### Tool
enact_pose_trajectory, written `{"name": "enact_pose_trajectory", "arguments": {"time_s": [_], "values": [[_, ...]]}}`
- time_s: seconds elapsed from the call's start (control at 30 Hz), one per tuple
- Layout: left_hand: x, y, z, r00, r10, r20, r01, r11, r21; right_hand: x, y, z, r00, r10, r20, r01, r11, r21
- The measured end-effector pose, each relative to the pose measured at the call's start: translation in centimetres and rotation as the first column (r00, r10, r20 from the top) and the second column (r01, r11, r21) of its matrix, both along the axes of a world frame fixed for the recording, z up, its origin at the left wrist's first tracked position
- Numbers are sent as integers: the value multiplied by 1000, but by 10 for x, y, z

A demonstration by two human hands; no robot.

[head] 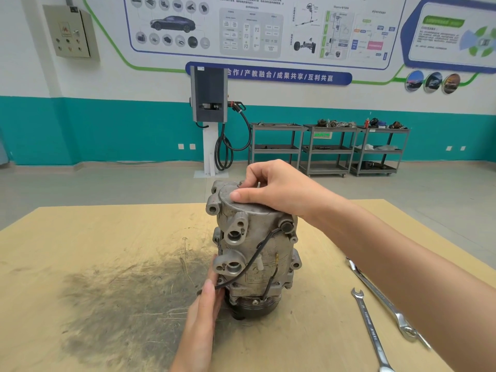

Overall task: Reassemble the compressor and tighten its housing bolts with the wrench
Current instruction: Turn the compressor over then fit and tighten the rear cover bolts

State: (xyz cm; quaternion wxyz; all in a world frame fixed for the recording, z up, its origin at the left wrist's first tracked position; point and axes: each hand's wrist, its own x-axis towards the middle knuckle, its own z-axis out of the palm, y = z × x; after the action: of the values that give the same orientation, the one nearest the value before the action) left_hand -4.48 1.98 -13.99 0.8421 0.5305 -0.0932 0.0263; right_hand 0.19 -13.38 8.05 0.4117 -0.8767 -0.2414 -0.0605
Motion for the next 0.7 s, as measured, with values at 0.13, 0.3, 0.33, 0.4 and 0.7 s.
{"name": "enact_pose_trajectory", "arguments": {"time_s": [0.13,0.3,0.33,0.4,0.7], "values": [[1,0,0,1000,-6,17,6,1000,6,-2,-3,1,999,35,-19,-35,999,8],[2,0,-1,1000,5,19,-5,1000,24,-4,-11,6,991,100,-87,-103,994,-35],[2,0,-1,1000,4,17,-5,1000,29,-3,-10,6,993,84,-85,-87,996,-27],[2,0,-1,1000,-2,14,1,1000,30,-2,-6,4,997,37,-72,-38,999,-19],[1,1,0,1000,-1,21,1,1000,12,-2,-3,-1,1000,11,-11,-11,997,74]]}}
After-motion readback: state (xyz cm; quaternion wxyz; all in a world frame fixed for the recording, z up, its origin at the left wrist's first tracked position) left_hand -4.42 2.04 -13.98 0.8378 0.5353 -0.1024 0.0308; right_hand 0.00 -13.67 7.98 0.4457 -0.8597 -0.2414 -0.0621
